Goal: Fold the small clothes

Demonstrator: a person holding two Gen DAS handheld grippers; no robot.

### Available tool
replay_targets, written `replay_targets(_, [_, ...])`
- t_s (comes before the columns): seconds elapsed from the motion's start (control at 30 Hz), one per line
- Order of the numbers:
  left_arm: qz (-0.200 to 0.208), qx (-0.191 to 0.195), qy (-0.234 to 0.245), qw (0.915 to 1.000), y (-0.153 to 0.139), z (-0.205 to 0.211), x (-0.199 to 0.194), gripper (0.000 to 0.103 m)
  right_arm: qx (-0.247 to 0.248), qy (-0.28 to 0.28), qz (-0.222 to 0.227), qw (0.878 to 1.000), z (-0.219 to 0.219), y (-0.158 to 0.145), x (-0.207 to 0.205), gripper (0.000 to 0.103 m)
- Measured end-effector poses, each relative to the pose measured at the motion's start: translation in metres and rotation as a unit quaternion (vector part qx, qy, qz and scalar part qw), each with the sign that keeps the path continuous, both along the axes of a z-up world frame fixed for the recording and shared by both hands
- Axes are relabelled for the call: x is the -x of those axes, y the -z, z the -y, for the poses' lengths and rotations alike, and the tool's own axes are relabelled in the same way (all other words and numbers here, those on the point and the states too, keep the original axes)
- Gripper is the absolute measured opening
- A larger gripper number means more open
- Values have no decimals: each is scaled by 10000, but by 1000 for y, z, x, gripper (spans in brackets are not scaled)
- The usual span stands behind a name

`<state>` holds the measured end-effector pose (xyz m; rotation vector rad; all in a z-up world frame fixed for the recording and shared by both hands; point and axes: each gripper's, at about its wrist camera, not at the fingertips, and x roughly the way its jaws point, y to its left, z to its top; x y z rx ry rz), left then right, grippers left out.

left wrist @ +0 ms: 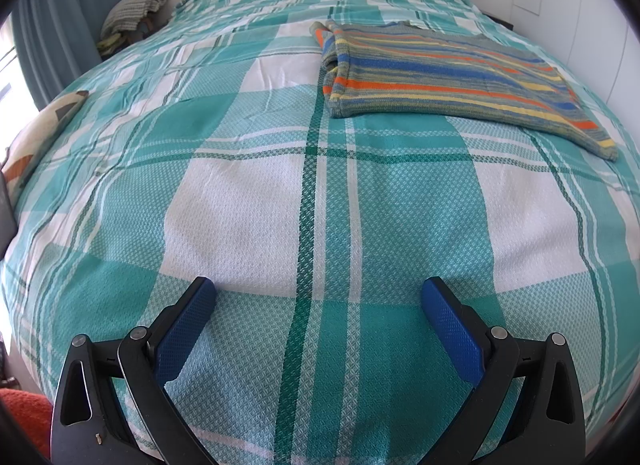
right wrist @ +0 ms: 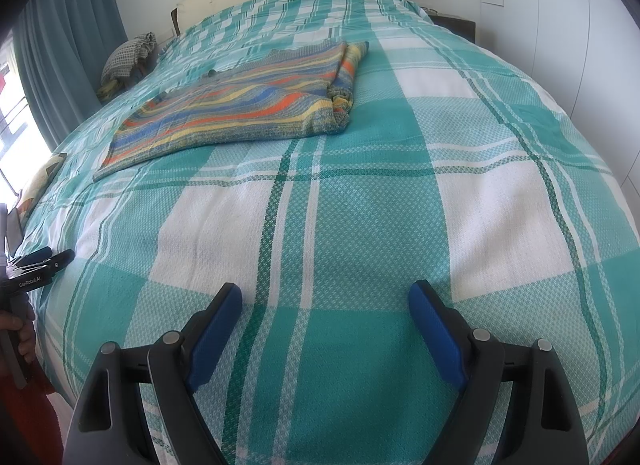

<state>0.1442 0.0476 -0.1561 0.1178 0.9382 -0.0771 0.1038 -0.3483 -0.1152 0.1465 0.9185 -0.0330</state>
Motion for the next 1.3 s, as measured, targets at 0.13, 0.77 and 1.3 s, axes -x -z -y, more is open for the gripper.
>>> replay_targets(0.13, [0, 0, 1, 10000, 0, 0, 0, 102, 0, 0, -1, 10000, 0, 0, 0, 85])
replay_targets(0.77, [-77, -32, 16, 10000, -5, 2, 1, 102, -21, -1, -38, 10000, 0, -1, -1, 86])
replay_targets(1.3, [502, 88, 3447, 9373, -52, 277, -36, 93, -1506, -110, -213, 9883, 98, -58, -150, 83])
